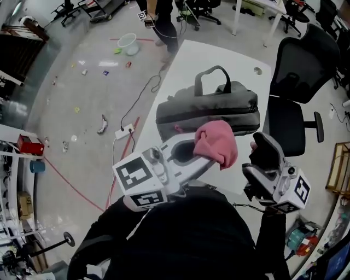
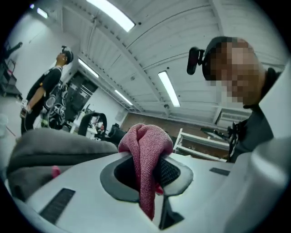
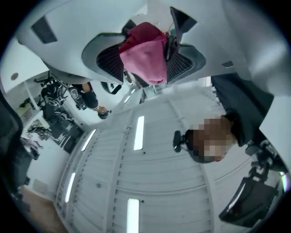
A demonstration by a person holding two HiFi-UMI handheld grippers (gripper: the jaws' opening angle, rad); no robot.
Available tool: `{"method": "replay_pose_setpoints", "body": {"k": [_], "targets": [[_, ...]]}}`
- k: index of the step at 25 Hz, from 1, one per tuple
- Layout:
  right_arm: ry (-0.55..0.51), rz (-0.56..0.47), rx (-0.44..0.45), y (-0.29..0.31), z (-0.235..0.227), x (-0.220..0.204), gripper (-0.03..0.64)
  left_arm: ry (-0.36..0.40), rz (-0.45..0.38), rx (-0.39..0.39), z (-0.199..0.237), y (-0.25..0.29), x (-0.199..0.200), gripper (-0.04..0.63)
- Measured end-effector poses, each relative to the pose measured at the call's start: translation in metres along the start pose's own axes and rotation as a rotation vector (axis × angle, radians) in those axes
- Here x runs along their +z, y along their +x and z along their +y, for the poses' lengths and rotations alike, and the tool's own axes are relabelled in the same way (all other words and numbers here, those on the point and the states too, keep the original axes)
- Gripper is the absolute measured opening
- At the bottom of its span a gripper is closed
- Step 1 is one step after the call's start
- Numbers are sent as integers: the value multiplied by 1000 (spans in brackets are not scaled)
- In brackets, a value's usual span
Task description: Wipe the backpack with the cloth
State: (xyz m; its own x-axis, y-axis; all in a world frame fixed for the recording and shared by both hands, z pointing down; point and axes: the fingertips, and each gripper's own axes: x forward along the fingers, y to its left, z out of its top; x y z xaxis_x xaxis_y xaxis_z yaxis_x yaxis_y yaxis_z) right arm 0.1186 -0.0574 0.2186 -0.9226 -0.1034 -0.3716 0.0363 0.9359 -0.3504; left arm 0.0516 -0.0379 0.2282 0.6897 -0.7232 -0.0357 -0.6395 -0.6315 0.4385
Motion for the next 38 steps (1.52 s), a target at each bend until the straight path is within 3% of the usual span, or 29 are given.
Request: {"method": "replay_pose_setpoints", "body": {"k": [2, 4, 7, 8, 10, 11, 15, 19, 21, 23, 24, 27, 28, 29, 34, 38], "targets": [[-86, 144, 89, 3, 23, -25, 297, -74, -8, -102, -12, 9, -11, 69], [-109, 226, 117, 4, 28, -48, 301, -135, 16, -203, -19, 16, -24, 71], [78, 156, 145, 0, 24, -53, 288, -219, 94, -342, -21, 17, -50, 147], [140, 130, 151, -3, 22, -53, 253, -236, 107, -361, -19, 15, -58, 160], [180, 116, 120, -10, 14, -61, 112, -211, 121, -348, -11, 10, -68, 161], [179, 108, 78, -12, 7, -63, 86, -170, 129, -335, -8, 8, -71, 191], [172, -24, -173, -20, -39, -37, 75, -2, 108, -254, 7, -1, -56, 196], [32, -168, -400, -41, -79, 16, 76, 147, 78, -122, 31, -7, -41, 195], [-26, -216, -463, -49, -90, 38, 75, 302, 110, -19, 39, -10, -40, 195], [-81, -238, -494, -42, -91, 55, 77, 561, 227, 110, 48, -16, -45, 195], [-113, -237, -503, -34, -89, 61, 77, 722, 296, 183, 54, -19, -49, 195], [-236, -160, -522, 8, -74, 60, 77, 1298, 472, 415, 83, -30, -59, 195], [-286, -112, -521, 27, -69, 54, 77, 1423, 499, 469, 93, -35, -58, 195], [-341, -58, -515, 47, -65, 46, 77, 1471, 498, 502, 102, -39, -54, 195], [-629, 175, -468, 142, -52, 2, 77, 1398, 431, 562, 125, -45, -30, 196], [-726, 274, -405, 213, -47, -30, 77, 1342, 416, 500, 138, -51, -16, 195]]}}
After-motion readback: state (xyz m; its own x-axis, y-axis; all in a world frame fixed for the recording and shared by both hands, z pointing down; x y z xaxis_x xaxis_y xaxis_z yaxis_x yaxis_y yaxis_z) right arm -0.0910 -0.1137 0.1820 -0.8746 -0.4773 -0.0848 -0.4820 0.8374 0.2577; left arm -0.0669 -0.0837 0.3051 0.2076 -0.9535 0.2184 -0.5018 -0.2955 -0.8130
